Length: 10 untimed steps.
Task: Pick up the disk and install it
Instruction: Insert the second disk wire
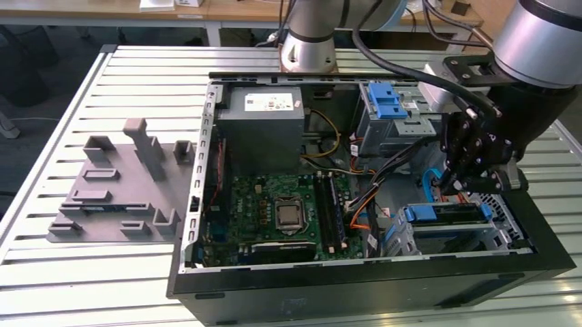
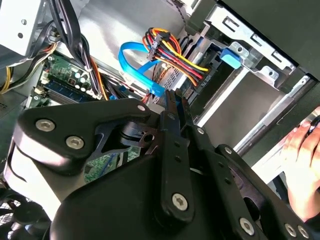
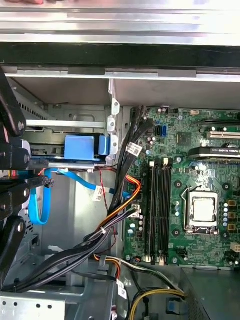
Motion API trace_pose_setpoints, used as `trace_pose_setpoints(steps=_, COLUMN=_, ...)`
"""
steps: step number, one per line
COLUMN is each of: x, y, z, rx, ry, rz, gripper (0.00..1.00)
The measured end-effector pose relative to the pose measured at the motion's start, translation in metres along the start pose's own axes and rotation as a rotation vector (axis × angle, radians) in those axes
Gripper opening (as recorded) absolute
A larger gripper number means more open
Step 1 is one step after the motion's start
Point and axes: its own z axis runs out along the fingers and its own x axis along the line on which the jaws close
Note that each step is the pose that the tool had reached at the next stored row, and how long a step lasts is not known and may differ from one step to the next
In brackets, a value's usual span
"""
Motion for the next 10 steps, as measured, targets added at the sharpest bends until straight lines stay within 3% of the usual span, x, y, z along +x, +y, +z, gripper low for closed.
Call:
trace_pose_setpoints(steps=2, x=0.0006, y=0.0000, z=0.0005, rx=-0.0001, ry=0.0060, rz=0.000, gripper=0.16)
trace_pose_setpoints(steps=4, x=0.0006, y=0.0000, z=0.0014, rx=-0.0005, ry=0.0174, rz=-0.001, gripper=0.16)
trace_pose_setpoints(steps=10, x=0.0047, y=0.0004, z=0.0067, rx=-0.0005, ry=0.0200, rz=-0.001, gripper=0.16)
